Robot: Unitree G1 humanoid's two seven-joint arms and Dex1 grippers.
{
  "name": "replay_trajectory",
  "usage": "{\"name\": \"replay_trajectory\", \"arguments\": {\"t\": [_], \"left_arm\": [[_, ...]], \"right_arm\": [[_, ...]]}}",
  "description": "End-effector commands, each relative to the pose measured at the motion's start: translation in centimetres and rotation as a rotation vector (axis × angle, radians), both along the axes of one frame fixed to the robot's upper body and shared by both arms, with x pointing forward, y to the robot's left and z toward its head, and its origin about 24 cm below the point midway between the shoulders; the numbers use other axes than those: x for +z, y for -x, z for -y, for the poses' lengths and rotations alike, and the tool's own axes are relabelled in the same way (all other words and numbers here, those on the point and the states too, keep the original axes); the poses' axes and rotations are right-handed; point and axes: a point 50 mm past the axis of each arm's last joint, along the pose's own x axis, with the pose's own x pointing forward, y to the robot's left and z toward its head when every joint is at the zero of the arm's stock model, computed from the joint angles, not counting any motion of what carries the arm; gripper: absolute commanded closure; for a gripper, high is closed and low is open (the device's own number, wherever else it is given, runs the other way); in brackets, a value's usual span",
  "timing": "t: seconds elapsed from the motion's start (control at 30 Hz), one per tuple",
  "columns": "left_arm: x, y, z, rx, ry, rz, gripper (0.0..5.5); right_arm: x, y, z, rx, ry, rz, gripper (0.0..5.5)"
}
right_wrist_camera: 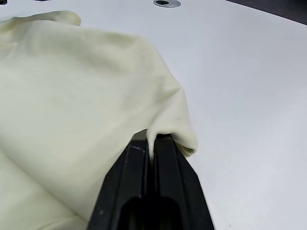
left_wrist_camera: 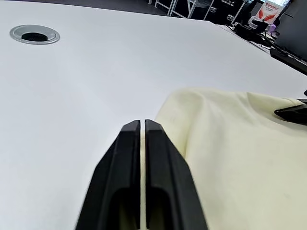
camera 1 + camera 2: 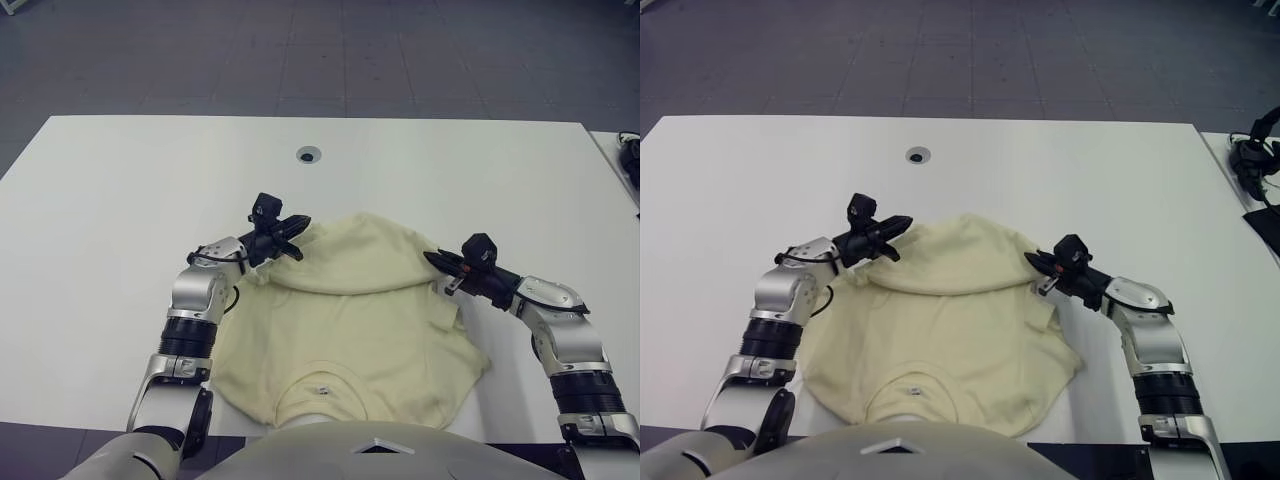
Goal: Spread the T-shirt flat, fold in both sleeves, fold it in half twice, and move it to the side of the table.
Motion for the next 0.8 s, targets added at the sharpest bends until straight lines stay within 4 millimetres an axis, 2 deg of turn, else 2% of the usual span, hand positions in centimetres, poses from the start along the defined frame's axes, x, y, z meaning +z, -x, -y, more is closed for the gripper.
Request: {"name": "replay_trajectory", "arguments": {"t": [0.03,0.2,0.27,0.57,0.8], "left_arm": [[0.3,-0.2,-0.1,0.002,0.000,0.017,5.45],[0.2,0.0,-0.1,-0.020,-0.011,0.017,5.45],[0.3,0.0,-0.1,-0.024,-0.007,0.027,5.21],[0.4,-0.2,0.3,-0.026,-0.006,0.030,3.73],[-0.6,0.1,0.4,-0.047,-0.066,0.003,2.57]], "right_arm": [[-0.1,-0.2,0.0,0.000,0.011,0.000,5.50],[-0.1,-0.2,0.0,-0.002,0.011,0.003,5.50],[-0.1,-0.2,-0.1,-0.002,0.010,0.003,5.50],[-0.1,-0.2,-0.1,-0.003,0.005,0.006,5.50],[-0.2,-0.2,-0.1,-0.007,0.006,0.006,5.50]]}}
